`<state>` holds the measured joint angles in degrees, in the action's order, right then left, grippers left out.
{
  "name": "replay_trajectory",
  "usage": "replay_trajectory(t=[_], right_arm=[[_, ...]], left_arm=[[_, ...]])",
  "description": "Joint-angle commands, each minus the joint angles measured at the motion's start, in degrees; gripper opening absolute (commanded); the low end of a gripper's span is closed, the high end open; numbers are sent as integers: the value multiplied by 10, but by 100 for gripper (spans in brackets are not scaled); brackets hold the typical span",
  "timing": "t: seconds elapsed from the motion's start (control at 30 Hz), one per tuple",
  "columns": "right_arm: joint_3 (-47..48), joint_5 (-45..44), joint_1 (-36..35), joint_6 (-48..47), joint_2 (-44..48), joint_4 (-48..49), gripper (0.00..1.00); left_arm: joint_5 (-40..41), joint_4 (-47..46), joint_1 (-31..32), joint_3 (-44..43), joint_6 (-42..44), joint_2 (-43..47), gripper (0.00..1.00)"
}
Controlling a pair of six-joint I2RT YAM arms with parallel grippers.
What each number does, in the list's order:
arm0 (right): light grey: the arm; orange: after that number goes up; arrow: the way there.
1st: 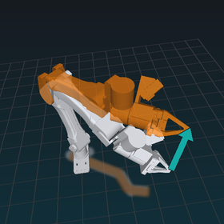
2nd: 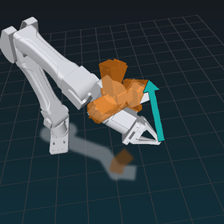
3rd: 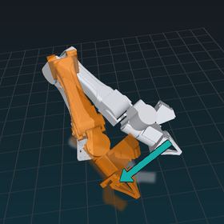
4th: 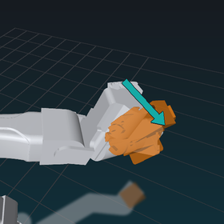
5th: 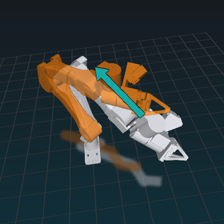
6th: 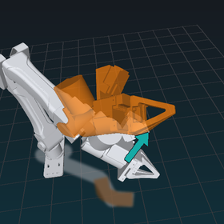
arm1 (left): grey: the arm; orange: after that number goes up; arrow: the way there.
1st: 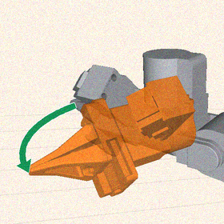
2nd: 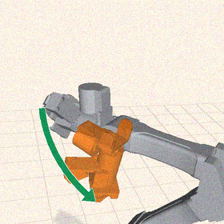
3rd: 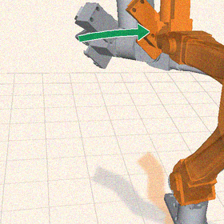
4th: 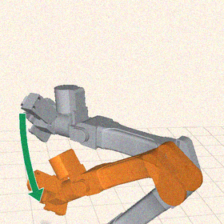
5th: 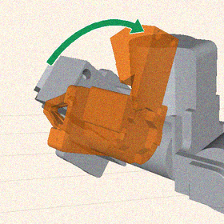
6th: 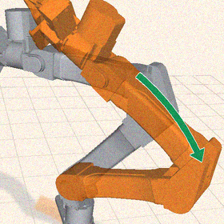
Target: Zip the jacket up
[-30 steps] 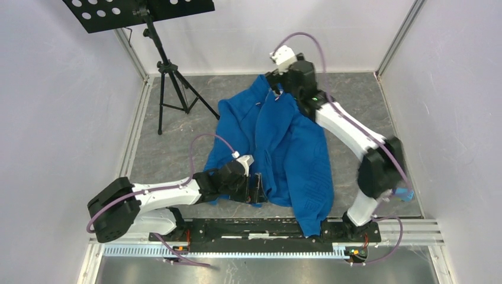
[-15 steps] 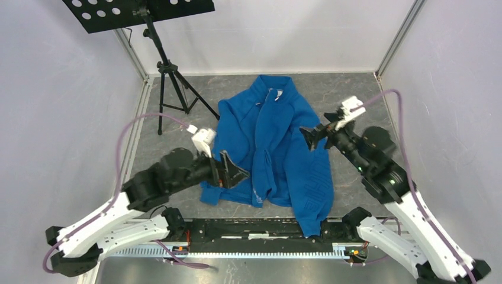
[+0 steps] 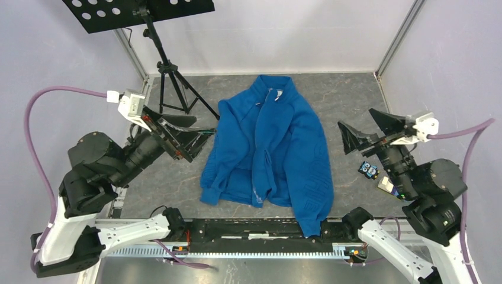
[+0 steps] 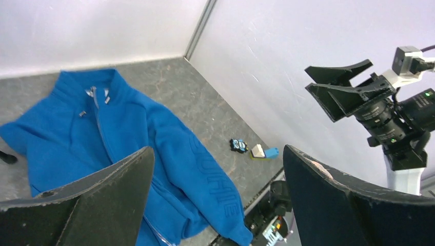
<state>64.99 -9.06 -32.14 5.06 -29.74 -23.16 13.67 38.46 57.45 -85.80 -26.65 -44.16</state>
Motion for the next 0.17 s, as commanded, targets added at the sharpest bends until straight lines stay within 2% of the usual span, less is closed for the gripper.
replay_trajectory(t=[0.0, 0.13], right_arm=[[28, -43, 1, -7, 18, -10, 98], [-6, -77, 2, -21, 39, 0, 98]], left_arm=[[34, -19, -1, -30, 73, -8, 100], [28, -26, -2, -35, 76, -14, 100]])
